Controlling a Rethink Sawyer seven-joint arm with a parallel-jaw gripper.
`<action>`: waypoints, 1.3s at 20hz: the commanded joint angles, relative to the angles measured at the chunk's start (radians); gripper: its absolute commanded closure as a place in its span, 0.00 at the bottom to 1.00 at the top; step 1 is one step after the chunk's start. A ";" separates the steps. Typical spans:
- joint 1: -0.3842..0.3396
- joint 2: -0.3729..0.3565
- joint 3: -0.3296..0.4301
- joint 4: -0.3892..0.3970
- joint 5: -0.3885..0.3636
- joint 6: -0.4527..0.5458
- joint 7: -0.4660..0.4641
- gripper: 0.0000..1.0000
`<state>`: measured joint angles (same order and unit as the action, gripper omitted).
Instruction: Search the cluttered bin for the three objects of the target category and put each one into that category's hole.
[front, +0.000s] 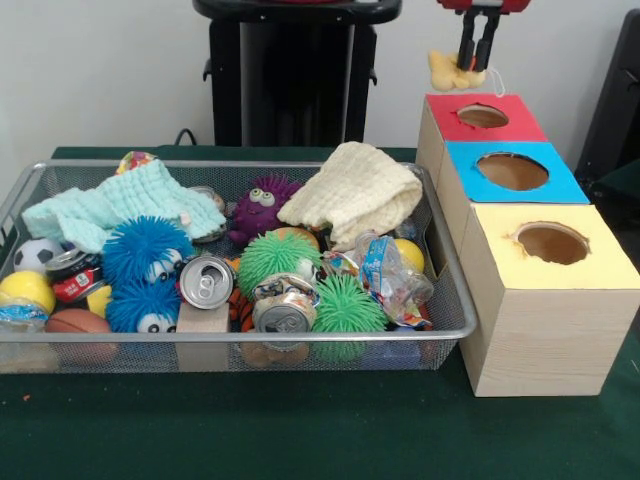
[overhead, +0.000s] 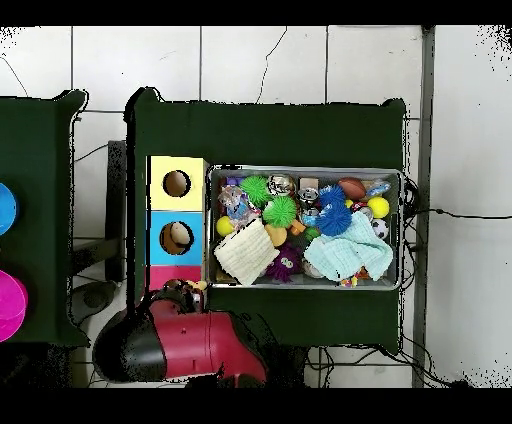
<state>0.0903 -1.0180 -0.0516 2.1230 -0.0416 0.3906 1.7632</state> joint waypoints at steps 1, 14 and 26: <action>0.035 0.094 -0.047 0.116 0.061 -0.153 0.328 1.00; 0.088 0.178 -0.021 0.133 0.138 -0.260 0.381 1.00; 0.160 0.219 -0.012 0.137 0.234 -0.309 0.397 1.00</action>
<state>0.2316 -0.8661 -0.0915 2.2123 0.1281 0.1003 1.8776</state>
